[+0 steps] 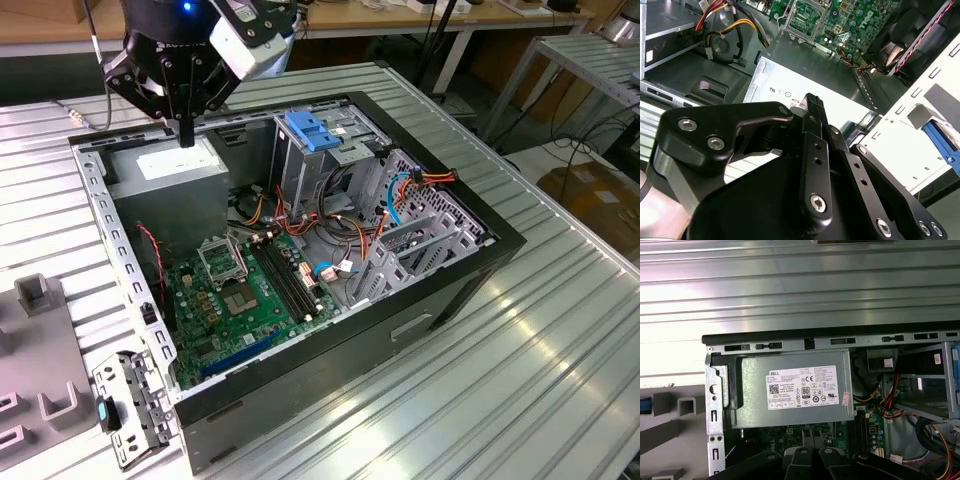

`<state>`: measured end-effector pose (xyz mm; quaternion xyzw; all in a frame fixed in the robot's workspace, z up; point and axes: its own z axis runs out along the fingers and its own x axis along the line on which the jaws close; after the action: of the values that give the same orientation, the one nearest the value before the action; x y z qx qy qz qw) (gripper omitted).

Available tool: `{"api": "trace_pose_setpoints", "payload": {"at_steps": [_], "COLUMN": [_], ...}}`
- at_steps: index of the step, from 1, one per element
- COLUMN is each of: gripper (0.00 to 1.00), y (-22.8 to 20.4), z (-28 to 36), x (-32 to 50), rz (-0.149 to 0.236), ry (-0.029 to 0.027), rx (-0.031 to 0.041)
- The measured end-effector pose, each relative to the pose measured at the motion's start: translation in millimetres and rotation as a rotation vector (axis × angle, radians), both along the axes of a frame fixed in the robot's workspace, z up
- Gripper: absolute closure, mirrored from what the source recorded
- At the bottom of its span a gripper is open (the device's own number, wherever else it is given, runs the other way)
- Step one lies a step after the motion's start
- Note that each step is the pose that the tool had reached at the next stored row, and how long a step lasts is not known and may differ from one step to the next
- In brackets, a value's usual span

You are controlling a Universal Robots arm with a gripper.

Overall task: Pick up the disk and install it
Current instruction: 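Reach for the disk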

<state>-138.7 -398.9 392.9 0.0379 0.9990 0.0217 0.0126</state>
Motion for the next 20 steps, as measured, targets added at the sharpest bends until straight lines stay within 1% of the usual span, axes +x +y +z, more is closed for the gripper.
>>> {"api": "trace_pose_setpoints", "payload": {"at_steps": [6,20], "gripper": [0.89,0.89], "y": [0.0,0.0], "z": [-0.1,-0.3], "x": [-4.9,-12.6], "rz": [0.0,0.0], "ry": [0.0008,0.0022], "rx": [0.0,0.0]}}
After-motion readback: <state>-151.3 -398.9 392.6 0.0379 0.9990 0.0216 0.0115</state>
